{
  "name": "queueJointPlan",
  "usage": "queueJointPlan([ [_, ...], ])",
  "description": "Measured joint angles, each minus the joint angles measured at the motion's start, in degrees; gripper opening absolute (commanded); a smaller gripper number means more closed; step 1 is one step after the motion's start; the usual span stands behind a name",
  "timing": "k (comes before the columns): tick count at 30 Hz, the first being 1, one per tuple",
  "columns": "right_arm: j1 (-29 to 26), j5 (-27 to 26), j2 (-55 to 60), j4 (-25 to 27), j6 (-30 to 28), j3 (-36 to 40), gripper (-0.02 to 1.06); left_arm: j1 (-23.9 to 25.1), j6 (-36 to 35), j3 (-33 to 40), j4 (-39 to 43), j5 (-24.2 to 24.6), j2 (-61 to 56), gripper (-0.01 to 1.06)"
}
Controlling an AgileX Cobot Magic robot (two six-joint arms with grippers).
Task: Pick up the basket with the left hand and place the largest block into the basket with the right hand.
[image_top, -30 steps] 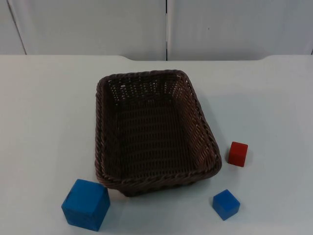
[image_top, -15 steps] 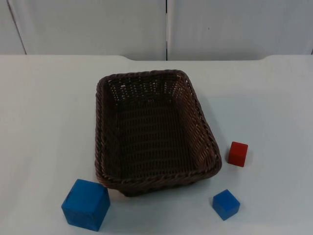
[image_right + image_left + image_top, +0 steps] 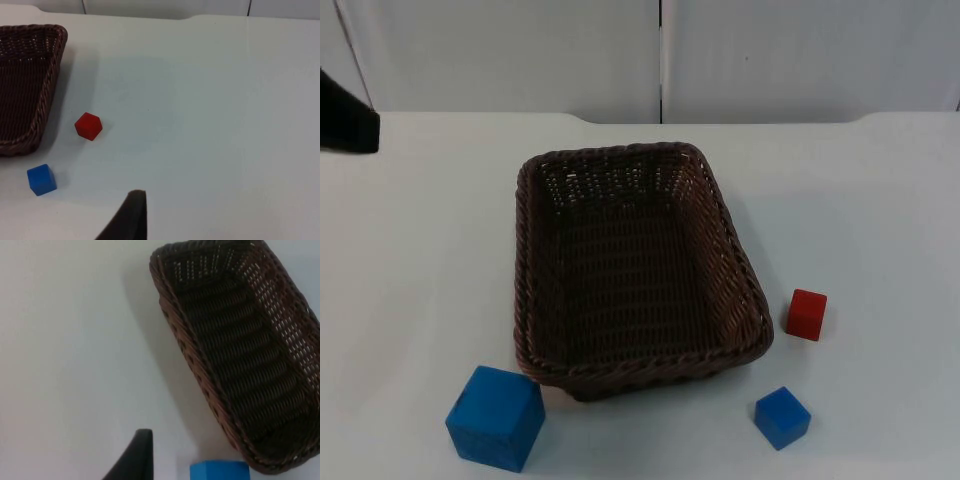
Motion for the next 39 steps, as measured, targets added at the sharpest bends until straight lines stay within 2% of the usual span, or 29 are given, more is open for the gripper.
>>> queueJointPlan([
  [6, 0.0, 0.0, 0.0, 0.0, 0.0, 0.0, 1.05, -0.4, 0.1, -3.1, -0.2, 0.1, 4.0, 1.05],
  [15, 0.0, 0.0, 0.0, 0.0, 0.0, 0.0, 1.05, -5.5, 0.1, -7.8, -0.1, 0.0, 11.3, 1.05],
  [31, 0.0, 0.0, 0.0, 0.0, 0.0, 0.0, 1.05, -6.1, 0.1, -16.8, 0.2, 1.4, 25.0, 1.05],
  [39, 0.0, 0.0, 0.0, 0.0, 0.0, 0.0, 1.05, -9.1, -1.3, -20.7, 0.3, 1.4, 34.2, 1.05],
])
